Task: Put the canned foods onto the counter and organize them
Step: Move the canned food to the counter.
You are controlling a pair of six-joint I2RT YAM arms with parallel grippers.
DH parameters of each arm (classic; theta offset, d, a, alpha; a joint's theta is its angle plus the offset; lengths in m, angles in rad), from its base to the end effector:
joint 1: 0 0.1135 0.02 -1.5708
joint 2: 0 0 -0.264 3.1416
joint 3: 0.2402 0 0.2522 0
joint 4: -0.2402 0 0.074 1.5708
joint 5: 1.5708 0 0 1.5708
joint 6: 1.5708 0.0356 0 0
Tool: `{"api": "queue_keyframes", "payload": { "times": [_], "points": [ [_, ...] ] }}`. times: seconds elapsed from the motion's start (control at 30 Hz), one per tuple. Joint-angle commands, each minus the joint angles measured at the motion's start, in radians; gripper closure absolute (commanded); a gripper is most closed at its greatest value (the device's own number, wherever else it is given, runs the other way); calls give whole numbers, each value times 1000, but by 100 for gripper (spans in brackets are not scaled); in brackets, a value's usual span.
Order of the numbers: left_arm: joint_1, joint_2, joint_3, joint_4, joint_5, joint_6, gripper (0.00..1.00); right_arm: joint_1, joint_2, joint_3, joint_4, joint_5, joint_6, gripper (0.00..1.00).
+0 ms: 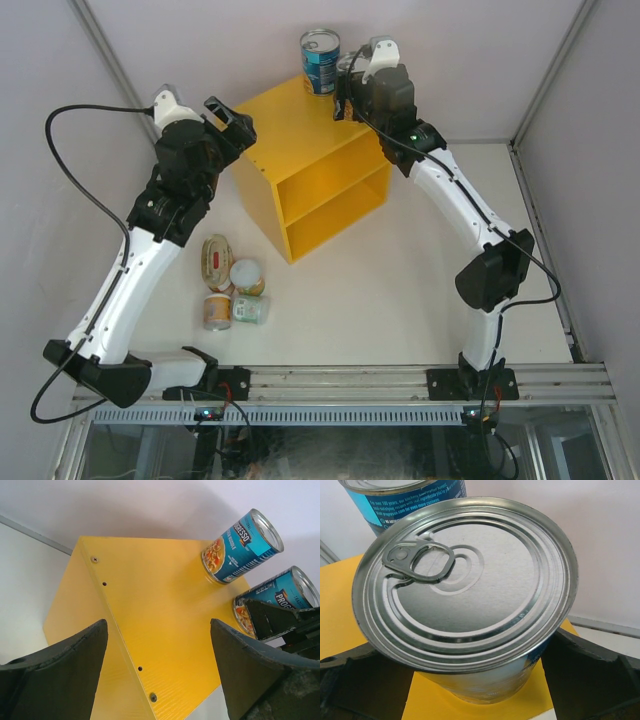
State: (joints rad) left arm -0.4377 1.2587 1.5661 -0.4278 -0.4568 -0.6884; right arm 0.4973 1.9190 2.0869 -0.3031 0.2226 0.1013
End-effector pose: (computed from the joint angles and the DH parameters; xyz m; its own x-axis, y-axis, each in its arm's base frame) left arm 0.2416 -0.0957 0.4833 -0.0737 -0.5950 -0.8003 -0.0816 0.8034 -0.5898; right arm 0.3986 0.2074 0.4471 -0.1455 0.0333 -0.9888 -0.2596 0.9631 0.0706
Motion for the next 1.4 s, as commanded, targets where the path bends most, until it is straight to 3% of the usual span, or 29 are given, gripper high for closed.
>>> {"api": "queue_keyframes", "payload": {
  "times": [0.0, 0.73, 1.37],
  "points": [
    [8, -5, 19, 31, 24, 12, 13, -13, -40, 41, 39, -7, 26, 6],
    [16, -21, 62, -27, 34, 12, 11, -15, -120, 23, -22, -11, 46, 0],
    [53, -198, -125, -194, -64, -71, 9, 25, -264, -34, -33, 29, 16, 0]
  ]
}}
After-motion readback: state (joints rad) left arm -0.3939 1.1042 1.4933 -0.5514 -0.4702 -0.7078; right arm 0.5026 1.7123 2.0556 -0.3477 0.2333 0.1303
